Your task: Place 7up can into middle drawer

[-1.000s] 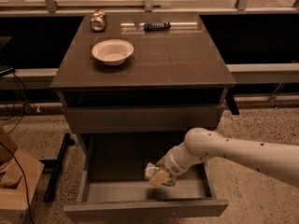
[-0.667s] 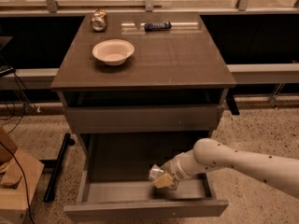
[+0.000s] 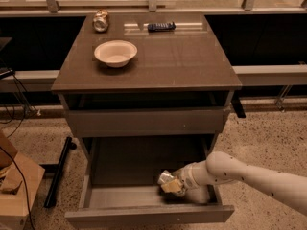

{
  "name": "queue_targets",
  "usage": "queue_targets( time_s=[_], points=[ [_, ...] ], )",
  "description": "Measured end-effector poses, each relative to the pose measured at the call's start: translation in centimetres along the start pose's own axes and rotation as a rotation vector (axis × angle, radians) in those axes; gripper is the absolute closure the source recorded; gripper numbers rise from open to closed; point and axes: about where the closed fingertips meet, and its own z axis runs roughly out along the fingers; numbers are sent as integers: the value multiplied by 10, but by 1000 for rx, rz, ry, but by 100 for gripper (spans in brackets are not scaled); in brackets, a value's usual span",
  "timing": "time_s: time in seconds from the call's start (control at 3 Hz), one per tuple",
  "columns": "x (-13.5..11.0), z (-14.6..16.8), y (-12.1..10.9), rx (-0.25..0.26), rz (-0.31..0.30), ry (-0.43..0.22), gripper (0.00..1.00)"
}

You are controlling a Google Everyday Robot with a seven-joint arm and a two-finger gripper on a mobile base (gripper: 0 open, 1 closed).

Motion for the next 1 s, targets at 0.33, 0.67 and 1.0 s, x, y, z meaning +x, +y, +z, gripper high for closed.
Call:
queue_targets(
  time_s=[0.33,0.67,1.0],
  points=[
    [1,11,-10,-20,29,-32,54],
    [1,14,-10,-23,30,-33,31],
    [2,16,-9,-27,30,-32,6]
  ],
)
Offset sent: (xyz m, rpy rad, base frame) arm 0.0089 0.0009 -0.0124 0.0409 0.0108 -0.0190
